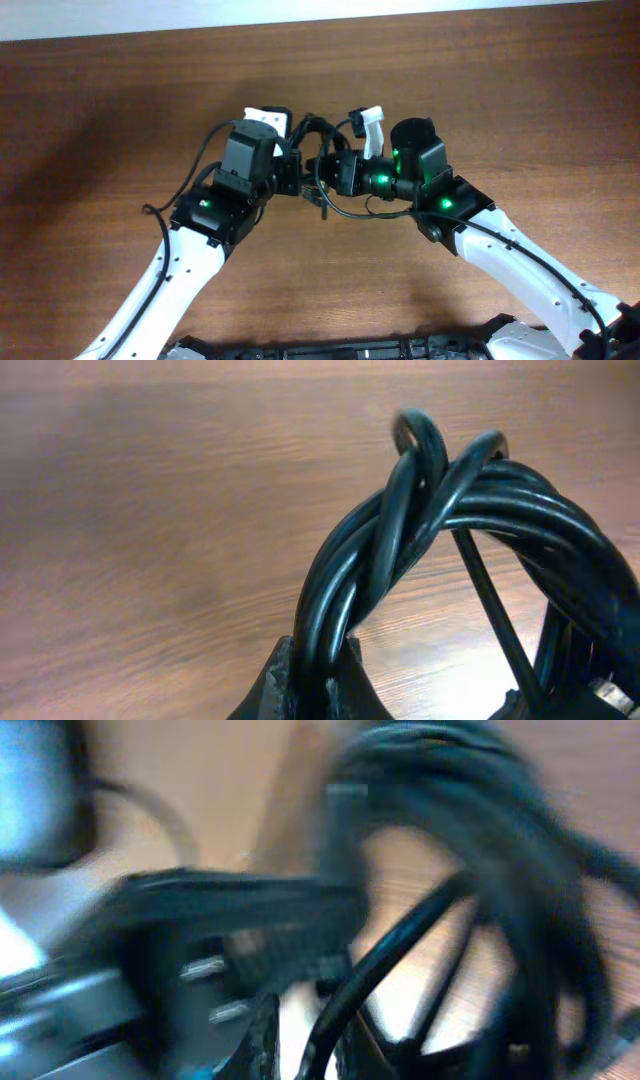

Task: Untangle cables
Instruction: 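Grasp a loose cable strand with the right gripper near the left gripper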

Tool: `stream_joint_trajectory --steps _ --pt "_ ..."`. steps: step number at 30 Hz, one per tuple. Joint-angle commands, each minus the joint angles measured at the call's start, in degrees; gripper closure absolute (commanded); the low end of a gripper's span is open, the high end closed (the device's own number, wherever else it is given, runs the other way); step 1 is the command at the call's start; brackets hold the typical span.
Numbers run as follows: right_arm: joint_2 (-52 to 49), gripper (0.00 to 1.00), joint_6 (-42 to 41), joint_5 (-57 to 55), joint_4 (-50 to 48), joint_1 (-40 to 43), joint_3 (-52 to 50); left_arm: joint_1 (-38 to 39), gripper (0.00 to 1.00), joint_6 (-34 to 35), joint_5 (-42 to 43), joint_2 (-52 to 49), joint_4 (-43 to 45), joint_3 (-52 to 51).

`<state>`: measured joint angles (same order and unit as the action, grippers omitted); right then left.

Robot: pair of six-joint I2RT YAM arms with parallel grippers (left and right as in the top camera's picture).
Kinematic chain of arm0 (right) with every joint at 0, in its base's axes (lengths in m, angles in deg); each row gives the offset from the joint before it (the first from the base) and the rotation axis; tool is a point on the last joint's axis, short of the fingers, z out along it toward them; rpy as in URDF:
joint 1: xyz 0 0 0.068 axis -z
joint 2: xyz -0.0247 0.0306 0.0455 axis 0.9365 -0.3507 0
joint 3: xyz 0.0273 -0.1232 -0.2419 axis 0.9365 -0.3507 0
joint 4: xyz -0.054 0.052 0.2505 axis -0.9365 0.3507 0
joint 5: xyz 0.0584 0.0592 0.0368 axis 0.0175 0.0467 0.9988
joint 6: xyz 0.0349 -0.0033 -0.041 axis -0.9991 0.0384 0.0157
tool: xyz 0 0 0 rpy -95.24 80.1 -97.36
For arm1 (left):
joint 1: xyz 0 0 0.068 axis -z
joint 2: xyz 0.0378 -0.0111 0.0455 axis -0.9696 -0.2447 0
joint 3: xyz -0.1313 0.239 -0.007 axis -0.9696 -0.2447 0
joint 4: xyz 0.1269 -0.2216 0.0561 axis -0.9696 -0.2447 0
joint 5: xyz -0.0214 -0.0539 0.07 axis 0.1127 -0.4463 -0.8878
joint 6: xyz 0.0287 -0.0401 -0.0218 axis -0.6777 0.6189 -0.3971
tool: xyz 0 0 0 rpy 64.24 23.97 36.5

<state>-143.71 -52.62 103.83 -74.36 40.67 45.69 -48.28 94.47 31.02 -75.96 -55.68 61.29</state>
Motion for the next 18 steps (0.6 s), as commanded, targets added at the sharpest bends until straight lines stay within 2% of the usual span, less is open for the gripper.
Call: stream_joint_trajectory --steps 1,3,5,7,8,10,11,13,15,16,18 --pt "-0.9 0.96 0.0 -15.0 3.9 0.4 0.8 0.9 1.0 -3.0 6.0 2.7 -0.6 1.3" --pt "-0.9 0.96 -0.1 -16.4 3.7 0.4 0.8 1.0 1.0 -9.6 11.1 3.7 -2.3 1.3" --pt "-0.9 0.96 -0.1 -16.9 3.2 0.4 0.8 1.0 1.0 -18.9 27.9 3.7 -3.1 1.3" --pt "-0.9 0.95 -0.1 -17.3 3.2 0.4 0.8 1.0 1.0 -22.0 37.7 3.7 -3.1 1.3" --pt "-0.9 0.9 -0.1 -17.3 3.2 0.4 0.8 1.0 1.0 -22.0 39.3 3.7 -3.1 1.3" --pt "-0.7 0.55 0.0 -16.8 3.3 0.4 0.8 0.2 1.0 -21.3 38.5 3.8 -3.0 1.3" --pt "0.0 0.4 1.0 -15.3 3.4 0.7 0.8 -1.3 1.0 -17.5 33.9 3.8 -2.9 1.3" --pt "2.6 0.29 3.4 -9.7 3.6 1.8 0.8 -4.8 1.0 -10.4 26.1 3.8 -2.9 1.3" --pt "6.1 0.26 5.8 -8.4 6.2 3.0 0.8 -8.7 1.0 -8.3 24.8 3.8 -2.8 1.3" --pt "7.8 0.25 9.2 -8.3 8.3 3.4 0.8 -10.0 1.0 -7.6 24.8 3.8 -2.8 1.3" --pt "12.1 0.23 22.7 -8.3 14.6 3.2 0.8 -13.9 1.0 -5.7 24.8 3.8 -2.9 1.3"
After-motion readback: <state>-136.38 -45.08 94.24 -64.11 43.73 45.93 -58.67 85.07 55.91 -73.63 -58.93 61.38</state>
